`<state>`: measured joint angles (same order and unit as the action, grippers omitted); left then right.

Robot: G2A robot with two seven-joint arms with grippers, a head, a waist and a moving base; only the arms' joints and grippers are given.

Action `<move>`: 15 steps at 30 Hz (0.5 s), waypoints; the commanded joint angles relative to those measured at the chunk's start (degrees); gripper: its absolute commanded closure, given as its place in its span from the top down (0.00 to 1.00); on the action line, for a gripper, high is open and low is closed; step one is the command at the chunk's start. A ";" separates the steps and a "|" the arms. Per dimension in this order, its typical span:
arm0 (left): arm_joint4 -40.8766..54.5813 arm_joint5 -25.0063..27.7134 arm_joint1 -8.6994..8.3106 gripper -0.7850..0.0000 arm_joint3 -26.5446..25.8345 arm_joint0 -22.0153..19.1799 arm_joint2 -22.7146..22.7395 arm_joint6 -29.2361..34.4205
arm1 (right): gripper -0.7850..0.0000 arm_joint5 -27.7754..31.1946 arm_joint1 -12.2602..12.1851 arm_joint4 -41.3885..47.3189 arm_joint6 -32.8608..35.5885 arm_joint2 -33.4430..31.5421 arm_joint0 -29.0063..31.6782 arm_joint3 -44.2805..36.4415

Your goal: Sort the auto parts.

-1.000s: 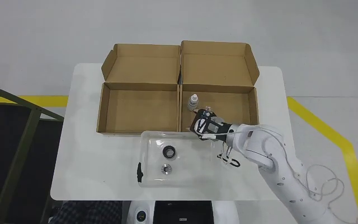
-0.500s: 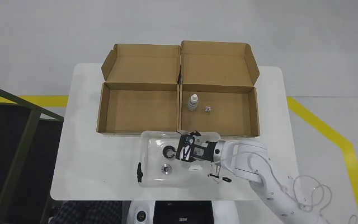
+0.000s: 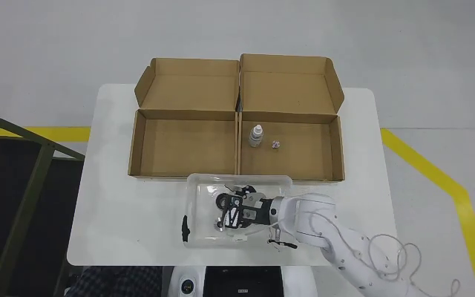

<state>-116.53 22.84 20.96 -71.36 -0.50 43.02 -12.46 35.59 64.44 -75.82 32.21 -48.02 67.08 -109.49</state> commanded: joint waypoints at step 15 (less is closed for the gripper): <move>0.00 0.00 0.00 1.00 0.00 0.00 0.00 0.00 | 0.70 -1.86 1.14 0.13 -0.90 1.93 -2.32 5.24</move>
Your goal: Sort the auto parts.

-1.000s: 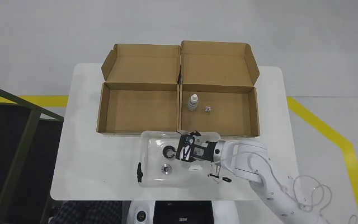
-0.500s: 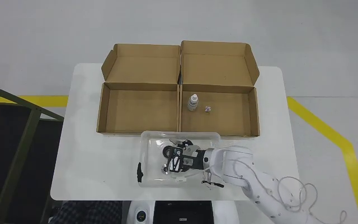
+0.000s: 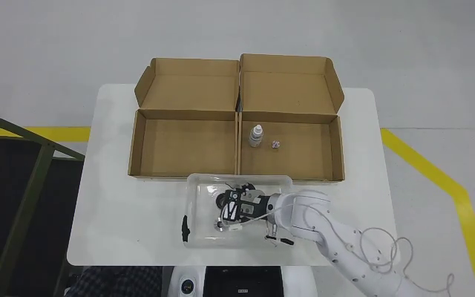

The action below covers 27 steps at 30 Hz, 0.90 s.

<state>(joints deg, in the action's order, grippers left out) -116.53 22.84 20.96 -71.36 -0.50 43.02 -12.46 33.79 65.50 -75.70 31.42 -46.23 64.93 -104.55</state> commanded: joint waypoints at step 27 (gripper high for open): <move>0.00 0.00 0.00 1.00 0.00 0.00 0.00 0.00 | 0.17 -0.32 2.25 0.31 -2.05 3.83 -3.30 6.03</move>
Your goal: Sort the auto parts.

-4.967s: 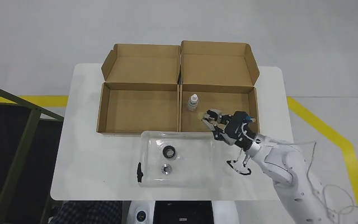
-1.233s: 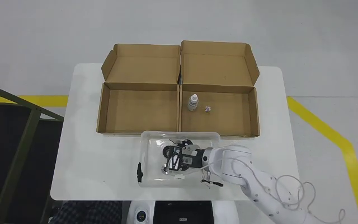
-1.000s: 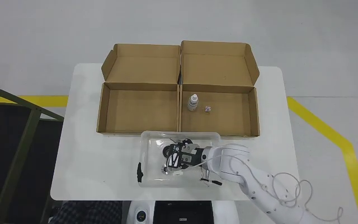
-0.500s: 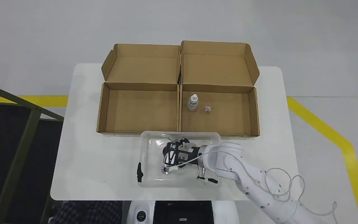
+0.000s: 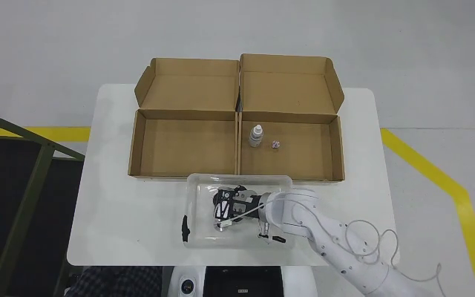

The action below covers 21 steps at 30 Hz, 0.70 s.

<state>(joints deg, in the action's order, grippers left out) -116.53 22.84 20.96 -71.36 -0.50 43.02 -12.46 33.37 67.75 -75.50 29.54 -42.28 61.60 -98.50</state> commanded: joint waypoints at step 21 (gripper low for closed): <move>0.00 0.00 0.00 1.00 0.00 0.00 0.00 0.00 | 0.00 4.37 -1.97 3.59 -6.41 -8.42 5.06 -8.24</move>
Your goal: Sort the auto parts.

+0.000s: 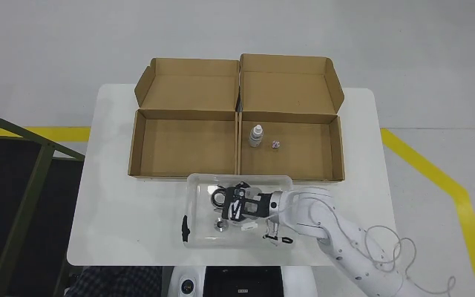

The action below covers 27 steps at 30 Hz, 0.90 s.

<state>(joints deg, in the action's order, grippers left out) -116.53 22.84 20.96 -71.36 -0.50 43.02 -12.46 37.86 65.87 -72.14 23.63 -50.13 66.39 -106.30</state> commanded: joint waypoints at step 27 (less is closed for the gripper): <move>0.00 0.00 0.00 1.00 0.00 0.00 0.00 0.00 | 0.00 4.33 -2.61 14.78 -20.11 -18.60 9.42 -6.24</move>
<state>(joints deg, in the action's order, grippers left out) -116.53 22.84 20.96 -71.36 -0.50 43.02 -12.46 42.15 63.29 -57.66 3.65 -68.47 75.72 -112.51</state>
